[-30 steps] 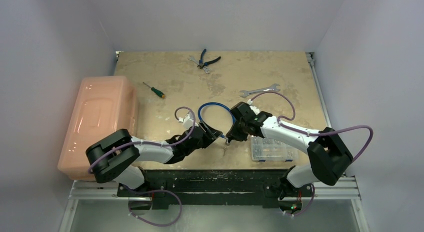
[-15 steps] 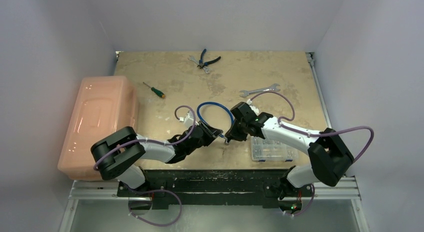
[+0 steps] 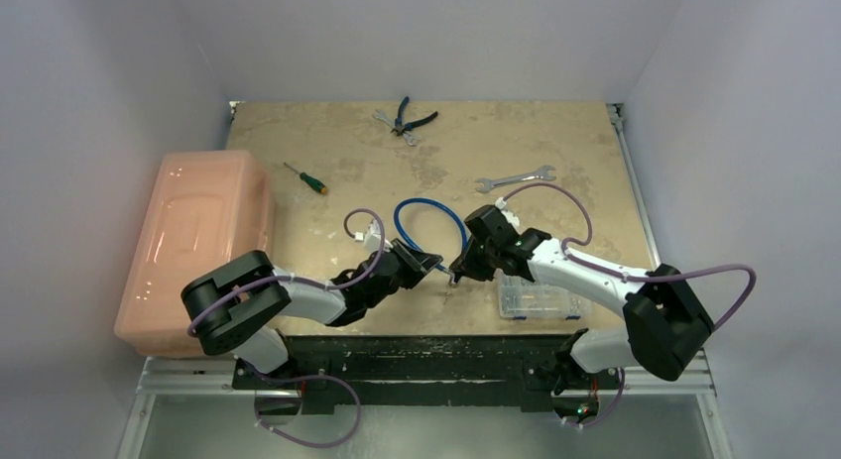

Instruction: Unlock with the key

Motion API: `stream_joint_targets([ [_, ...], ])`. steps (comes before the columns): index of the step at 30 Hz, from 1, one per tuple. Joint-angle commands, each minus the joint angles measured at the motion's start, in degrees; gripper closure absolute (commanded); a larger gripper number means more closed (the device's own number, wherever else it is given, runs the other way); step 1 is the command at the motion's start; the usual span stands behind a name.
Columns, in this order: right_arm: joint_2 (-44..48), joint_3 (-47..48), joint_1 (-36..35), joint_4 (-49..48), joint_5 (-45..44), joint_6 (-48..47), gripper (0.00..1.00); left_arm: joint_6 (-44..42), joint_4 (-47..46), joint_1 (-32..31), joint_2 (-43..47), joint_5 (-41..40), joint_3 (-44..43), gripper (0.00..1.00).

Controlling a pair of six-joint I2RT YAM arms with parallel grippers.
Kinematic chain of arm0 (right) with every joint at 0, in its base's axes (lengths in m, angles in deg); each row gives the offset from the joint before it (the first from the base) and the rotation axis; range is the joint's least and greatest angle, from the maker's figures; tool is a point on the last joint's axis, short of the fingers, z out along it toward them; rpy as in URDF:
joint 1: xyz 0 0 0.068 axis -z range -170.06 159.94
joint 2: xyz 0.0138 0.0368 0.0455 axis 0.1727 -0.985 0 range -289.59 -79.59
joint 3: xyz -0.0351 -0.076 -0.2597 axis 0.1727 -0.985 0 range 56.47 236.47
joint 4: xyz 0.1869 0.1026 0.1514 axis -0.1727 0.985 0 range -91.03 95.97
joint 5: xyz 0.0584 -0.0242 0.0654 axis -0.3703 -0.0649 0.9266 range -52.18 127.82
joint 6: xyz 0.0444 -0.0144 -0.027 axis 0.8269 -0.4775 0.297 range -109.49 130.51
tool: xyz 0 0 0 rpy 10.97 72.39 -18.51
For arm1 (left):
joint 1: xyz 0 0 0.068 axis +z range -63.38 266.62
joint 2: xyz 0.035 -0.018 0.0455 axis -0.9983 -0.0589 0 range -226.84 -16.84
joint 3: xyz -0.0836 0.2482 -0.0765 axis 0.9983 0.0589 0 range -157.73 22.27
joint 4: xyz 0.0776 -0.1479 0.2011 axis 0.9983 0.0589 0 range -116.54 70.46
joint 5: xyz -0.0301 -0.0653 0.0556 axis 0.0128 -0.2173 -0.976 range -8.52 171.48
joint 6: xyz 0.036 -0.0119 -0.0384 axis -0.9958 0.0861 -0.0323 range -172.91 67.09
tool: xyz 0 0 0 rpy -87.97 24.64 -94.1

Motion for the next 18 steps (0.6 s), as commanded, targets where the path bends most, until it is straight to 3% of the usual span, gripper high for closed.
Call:
stream_joint_targets([
  [1, 1.51, -0.98, 0.27, -1.93, -1.01, -1.33, 1.0, 0.07, -4.43, 0.37, 1.24, -2.63, 2.02, 1.0],
  [9, 0.6, -1.26, 0.45, -2.18, -0.98, -1.75, 1.0, 0.29, -5.03, 0.53, 2.64, -4.15, 3.36, 1.0],
  [18, 0.01, 0.75, 1.06, 0.15, -4.1, -4.29, 1.0, -3.01, 1.45, 1.77, 7.77, -5.14, 4.93, 1.0],
])
